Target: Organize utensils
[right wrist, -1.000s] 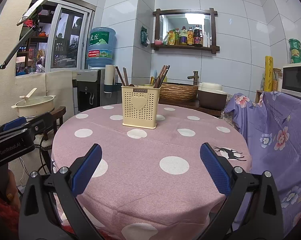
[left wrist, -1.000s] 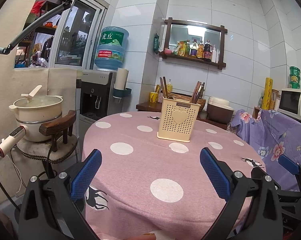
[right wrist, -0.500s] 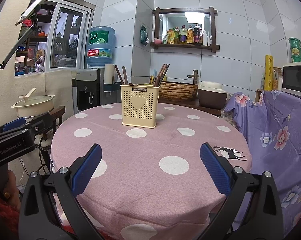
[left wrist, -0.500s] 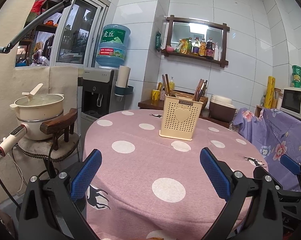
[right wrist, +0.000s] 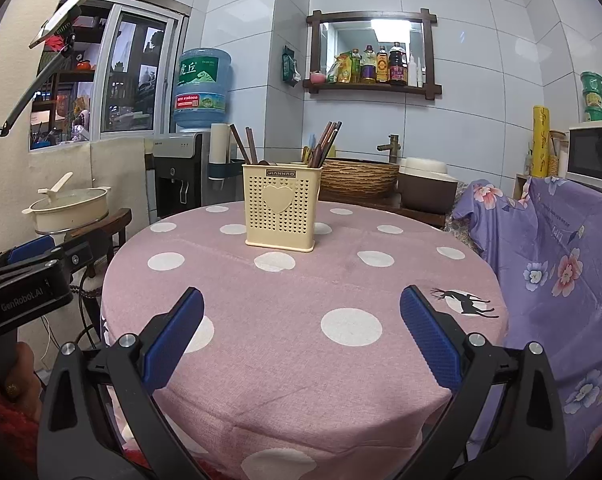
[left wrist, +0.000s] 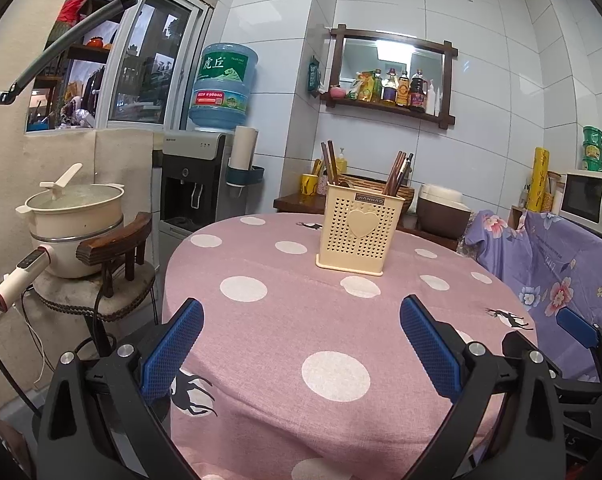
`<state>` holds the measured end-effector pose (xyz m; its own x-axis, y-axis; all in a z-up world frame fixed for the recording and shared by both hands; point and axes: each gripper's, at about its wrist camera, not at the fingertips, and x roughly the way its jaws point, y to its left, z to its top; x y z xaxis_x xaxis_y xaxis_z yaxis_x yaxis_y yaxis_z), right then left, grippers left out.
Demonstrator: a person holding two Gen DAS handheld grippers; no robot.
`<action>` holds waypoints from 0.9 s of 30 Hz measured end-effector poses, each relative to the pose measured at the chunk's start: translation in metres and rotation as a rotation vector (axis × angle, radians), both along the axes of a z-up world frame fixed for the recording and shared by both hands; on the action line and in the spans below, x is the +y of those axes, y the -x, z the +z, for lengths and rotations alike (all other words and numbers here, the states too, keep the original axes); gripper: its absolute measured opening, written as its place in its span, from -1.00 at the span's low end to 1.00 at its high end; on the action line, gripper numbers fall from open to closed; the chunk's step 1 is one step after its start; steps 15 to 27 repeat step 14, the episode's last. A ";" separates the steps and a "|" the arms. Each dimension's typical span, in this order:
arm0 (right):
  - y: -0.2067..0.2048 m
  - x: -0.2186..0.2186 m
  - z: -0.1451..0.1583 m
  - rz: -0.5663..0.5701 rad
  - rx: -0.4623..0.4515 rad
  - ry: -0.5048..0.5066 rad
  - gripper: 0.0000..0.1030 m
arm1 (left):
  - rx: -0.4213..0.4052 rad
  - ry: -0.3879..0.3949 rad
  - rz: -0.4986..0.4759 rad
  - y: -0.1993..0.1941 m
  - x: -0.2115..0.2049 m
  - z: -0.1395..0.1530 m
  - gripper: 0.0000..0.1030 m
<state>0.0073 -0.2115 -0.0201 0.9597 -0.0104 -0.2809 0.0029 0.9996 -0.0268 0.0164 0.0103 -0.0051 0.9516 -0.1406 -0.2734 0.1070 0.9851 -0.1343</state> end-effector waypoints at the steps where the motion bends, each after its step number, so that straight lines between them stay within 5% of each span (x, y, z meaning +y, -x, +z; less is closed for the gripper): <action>1: 0.000 0.000 0.000 0.001 0.001 0.000 0.89 | -0.001 -0.001 0.001 0.000 0.000 0.000 0.90; 27: -0.002 0.000 -0.003 0.002 0.007 -0.002 0.89 | 0.008 0.001 0.003 -0.001 0.002 -0.003 0.90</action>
